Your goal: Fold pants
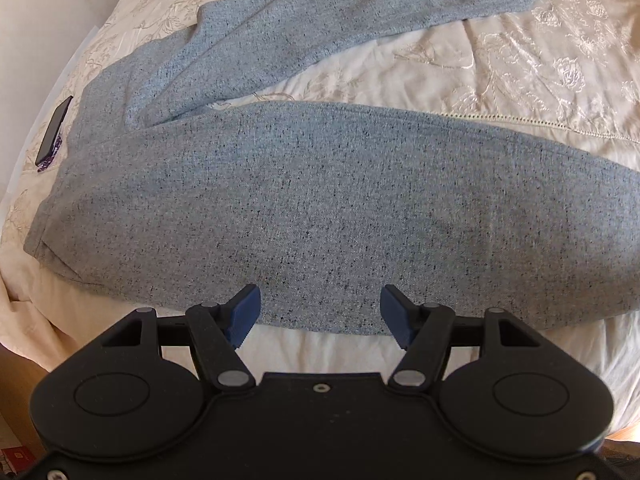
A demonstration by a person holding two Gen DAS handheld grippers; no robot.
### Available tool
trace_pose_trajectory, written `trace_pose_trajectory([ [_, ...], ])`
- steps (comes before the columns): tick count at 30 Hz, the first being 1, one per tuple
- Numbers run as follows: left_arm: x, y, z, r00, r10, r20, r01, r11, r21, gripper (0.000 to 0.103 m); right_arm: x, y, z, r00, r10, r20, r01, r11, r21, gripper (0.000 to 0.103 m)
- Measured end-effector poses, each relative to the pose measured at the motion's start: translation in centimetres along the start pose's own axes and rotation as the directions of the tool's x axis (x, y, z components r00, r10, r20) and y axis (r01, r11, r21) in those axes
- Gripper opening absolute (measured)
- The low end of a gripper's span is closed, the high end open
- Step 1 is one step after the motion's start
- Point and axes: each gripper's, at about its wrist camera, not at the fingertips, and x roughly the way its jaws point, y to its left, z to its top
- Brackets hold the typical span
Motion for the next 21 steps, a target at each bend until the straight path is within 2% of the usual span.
trace_pose_trajectory([
  [6,3.9,-1.4,-0.1,0.999,0.017,-0.031,-0.014,0.998,0.069,0.068,0.8,0.7,-3.4,0.998,0.018,-0.054,-0.022,0.998,-0.060,0.033],
  [9,6.0,-1.9,0.5,0.998,0.040,-0.045,-0.036,0.996,0.087,0.072,3.1,1.8,-3.0,0.998,0.021,-0.062,-0.025,0.997,-0.072,0.037],
  [13,6.7,-1.7,1.5,0.998,0.035,-0.051,-0.031,0.997,0.069,0.073,5.7,2.4,-0.8,0.996,0.025,-0.088,-0.025,1.000,-0.003,0.038],
  [14,6.6,-1.6,1.6,0.998,0.031,-0.054,-0.027,0.998,0.063,0.073,5.9,2.4,-0.4,0.995,0.030,-0.092,-0.030,1.000,0.008,0.031],
  [15,6.4,-1.5,1.7,0.998,0.026,-0.056,-0.023,0.998,0.058,0.072,5.9,2.6,-0.2,0.995,0.019,-0.097,-0.018,1.000,0.006,0.009],
  [18,5.6,-1.2,1.5,0.998,0.010,-0.055,-0.007,0.999,0.052,0.072,4.7,3.6,0.0,0.991,-0.065,-0.117,0.060,0.997,-0.046,0.006],
  [21,4.9,-1.0,0.8,0.998,-0.024,-0.062,0.027,0.999,0.046,0.072,3.9,4.2,-0.8,0.975,-0.172,-0.142,0.158,0.982,-0.105,0.005],
])
